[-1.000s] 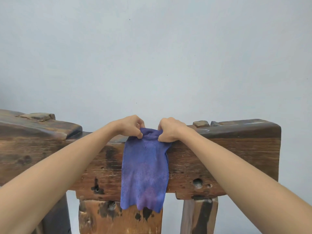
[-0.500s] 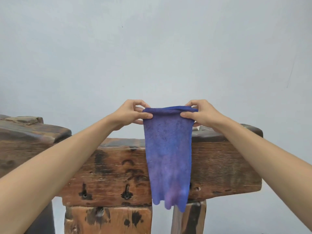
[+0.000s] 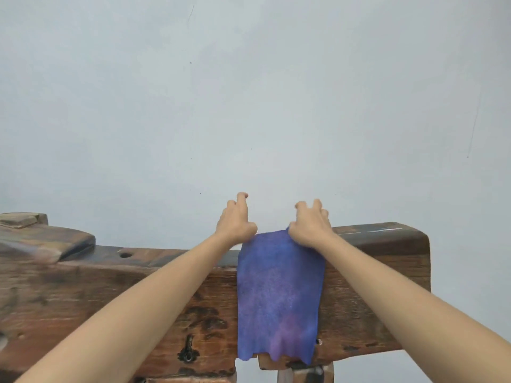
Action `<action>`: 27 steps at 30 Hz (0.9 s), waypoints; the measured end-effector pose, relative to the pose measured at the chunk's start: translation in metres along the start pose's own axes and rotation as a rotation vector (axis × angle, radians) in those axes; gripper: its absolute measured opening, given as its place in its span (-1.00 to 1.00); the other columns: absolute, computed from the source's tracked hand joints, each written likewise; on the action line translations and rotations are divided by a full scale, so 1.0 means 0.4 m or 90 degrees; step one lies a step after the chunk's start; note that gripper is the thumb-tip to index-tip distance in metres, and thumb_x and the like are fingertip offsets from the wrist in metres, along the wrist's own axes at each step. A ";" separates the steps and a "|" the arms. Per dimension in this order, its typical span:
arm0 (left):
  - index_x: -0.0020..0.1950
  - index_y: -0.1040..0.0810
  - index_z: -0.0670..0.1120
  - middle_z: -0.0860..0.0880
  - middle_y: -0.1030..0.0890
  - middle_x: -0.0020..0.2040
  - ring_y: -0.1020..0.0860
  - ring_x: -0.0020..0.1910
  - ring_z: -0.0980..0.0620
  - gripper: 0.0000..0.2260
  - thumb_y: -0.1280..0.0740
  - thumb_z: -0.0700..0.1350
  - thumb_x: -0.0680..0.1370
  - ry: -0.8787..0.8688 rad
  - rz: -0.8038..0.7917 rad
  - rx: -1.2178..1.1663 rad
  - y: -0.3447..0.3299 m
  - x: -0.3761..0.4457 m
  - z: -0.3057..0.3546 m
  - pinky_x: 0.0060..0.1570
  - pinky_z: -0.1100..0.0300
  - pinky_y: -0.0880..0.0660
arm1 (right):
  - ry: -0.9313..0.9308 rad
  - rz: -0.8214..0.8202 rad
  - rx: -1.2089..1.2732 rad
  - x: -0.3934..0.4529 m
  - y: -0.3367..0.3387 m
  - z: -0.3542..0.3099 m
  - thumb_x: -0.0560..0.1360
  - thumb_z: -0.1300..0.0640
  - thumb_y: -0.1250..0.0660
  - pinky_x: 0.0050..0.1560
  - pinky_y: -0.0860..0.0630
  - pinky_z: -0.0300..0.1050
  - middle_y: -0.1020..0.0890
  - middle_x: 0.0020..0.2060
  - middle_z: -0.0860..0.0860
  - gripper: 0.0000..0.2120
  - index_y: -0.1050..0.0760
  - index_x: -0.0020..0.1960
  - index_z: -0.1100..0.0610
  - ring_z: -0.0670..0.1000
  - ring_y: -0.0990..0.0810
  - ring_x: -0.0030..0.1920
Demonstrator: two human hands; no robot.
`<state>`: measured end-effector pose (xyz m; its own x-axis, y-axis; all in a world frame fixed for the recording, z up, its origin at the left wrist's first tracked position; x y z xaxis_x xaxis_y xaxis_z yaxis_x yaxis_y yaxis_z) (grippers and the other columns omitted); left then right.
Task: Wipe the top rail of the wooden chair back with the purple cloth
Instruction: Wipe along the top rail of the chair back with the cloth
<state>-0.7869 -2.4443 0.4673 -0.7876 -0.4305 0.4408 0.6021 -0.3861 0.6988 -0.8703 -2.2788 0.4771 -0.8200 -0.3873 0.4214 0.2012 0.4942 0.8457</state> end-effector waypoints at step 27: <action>0.64 -0.07 0.10 -0.13 -0.20 0.63 -0.08 0.64 -0.13 0.10 0.44 0.60 0.24 0.014 -0.220 -0.090 -0.140 0.041 0.077 0.58 -0.13 0.08 | 0.280 -0.030 -0.228 0.112 -0.075 -0.023 0.66 0.07 -0.04 0.58 0.27 0.16 -0.44 0.49 0.02 -0.54 -0.40 0.50 0.15 0.06 0.05 0.64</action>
<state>-0.8375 -2.4043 0.4527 -0.9454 -0.2723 0.1790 0.3146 -0.6198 0.7189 -0.9083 -2.3181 0.4737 -0.5480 -0.7276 0.4126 0.4025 0.2031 0.8926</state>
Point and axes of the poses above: each hand's wrist, its own x-axis towards the middle knuckle, its own y-axis out of the back of the hand, z = x × y, the point moved 1 cm from there along x, towards the middle knuckle
